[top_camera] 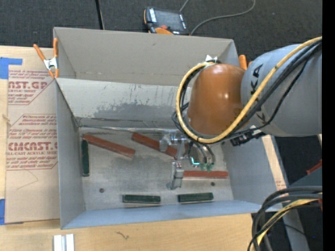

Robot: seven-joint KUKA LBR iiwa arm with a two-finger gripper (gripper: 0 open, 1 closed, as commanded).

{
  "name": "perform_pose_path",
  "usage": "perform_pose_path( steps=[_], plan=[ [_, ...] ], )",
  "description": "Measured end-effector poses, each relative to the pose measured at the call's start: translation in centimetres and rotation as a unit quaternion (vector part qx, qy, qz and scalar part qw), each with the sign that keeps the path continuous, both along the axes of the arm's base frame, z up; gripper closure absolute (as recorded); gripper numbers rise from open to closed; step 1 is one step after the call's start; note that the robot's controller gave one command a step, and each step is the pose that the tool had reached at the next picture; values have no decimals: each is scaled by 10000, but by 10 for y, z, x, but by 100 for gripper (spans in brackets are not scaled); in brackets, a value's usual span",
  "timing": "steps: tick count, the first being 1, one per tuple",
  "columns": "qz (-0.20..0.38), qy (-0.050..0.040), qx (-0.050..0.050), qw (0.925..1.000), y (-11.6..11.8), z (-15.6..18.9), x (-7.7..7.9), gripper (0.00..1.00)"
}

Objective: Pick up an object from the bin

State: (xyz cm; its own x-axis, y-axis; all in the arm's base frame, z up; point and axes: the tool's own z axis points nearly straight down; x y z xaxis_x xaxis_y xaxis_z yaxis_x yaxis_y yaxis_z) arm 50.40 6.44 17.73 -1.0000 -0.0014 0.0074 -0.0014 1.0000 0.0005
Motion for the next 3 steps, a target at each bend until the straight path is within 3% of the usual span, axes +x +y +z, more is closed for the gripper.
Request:
perform_pose_path(
  steps=[1, 2, 3],
  plan=[
    [-399, 5, -3, 9992, 53, -112, -18, 0],
    [-1923, -39, -6, 9813, 70, -77, -24, 0],
    [-1578, -36, -14, 9875, 63, -68, -25, 0]
  ],
)
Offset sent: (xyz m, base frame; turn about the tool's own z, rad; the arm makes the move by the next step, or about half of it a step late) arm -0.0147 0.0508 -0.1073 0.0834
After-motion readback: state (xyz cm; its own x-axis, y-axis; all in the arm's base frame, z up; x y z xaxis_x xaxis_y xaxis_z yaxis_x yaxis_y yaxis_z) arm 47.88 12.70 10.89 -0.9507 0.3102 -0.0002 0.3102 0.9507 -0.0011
